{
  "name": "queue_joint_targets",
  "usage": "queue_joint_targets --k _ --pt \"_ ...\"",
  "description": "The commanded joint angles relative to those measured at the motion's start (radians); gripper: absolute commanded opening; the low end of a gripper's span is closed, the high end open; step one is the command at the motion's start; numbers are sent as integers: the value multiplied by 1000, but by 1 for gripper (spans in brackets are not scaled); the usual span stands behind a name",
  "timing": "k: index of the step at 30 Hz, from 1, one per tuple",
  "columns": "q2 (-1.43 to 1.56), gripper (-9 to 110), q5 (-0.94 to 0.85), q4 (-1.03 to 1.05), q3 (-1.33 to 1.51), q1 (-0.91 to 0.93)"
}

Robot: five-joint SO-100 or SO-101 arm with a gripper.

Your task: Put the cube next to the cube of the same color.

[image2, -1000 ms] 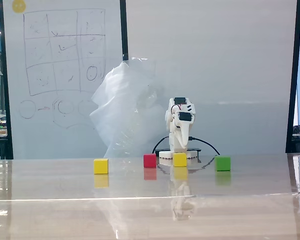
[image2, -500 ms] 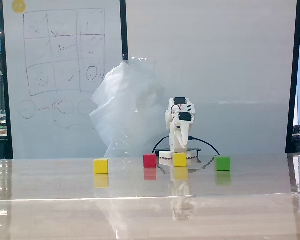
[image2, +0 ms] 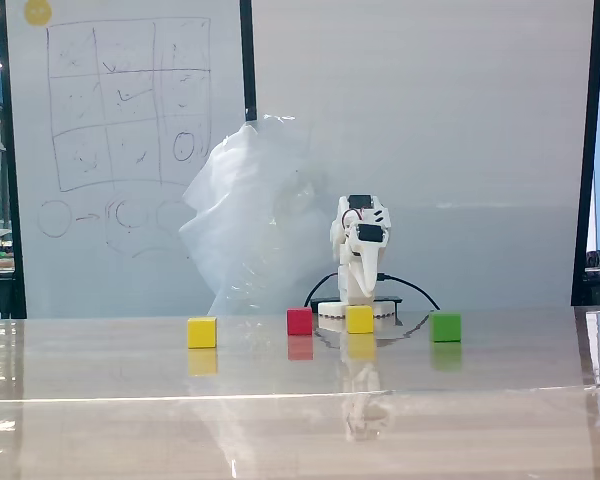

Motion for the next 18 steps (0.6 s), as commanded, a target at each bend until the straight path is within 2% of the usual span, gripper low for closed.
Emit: queue_joint_targets --k 1,18 --pt "29 0 -5 3 -37 -9" --pt "32 0 0 3 -37 -5"
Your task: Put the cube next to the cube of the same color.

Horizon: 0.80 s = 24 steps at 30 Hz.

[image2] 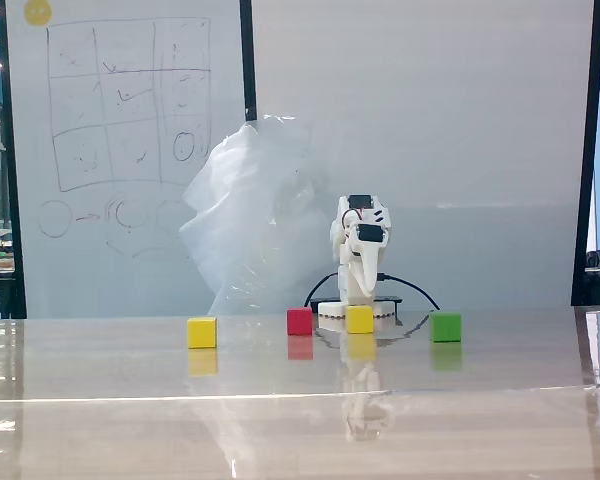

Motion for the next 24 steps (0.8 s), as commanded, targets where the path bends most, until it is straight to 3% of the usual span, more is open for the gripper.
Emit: queue_joint_targets --k 1,24 --pt "32 0 2 3 -35 -5" --pt "28 0 -5 0 -37 -6"
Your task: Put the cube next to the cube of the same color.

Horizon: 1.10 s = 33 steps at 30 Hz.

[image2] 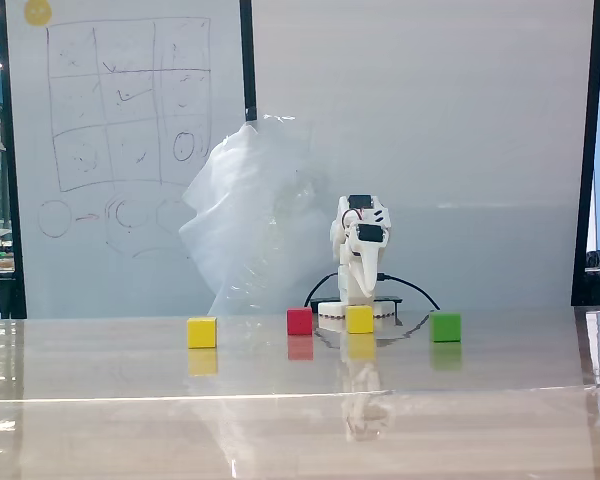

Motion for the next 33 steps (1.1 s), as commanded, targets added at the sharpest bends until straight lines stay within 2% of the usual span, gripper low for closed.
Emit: queue_joint_targets --k 1,7,15,22,28,33 --pt "21 0 0 -5 -40 -2" --pt "-78 0 3 5 -144 0" --pt "-655 0 0 17 -577 -2" --pt "-1155 0 -11 255 -1028 -11" --pt "-1431 1 -14 442 -1301 -14" --pt "-1546 12 -14 508 -1348 -5"
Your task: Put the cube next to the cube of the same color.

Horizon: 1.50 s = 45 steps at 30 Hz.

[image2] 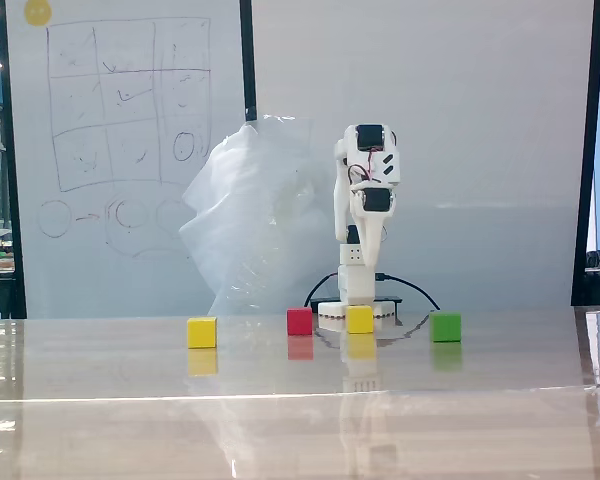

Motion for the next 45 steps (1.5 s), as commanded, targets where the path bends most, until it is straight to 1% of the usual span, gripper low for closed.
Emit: queue_joint_targets --k 1,4,7,10,16,19,26,31,39,43,45 --pt "-49 16 -14 51 -115 -2" --pt "-64 26 -14 52 -115 2" --pt "-95 34 -14 41 -110 3" --pt "-156 38 -15 3 -86 48" --pt "-233 35 -95 -126 28 160" --pt "-239 33 -104 -178 91 186" --pt "-236 33 -77 -215 193 187" --pt "-241 33 -77 -222 210 186" --pt "-267 33 -77 -301 253 187" --pt "-285 32 -71 -344 255 186" --pt "-285 28 -54 -351 241 186"
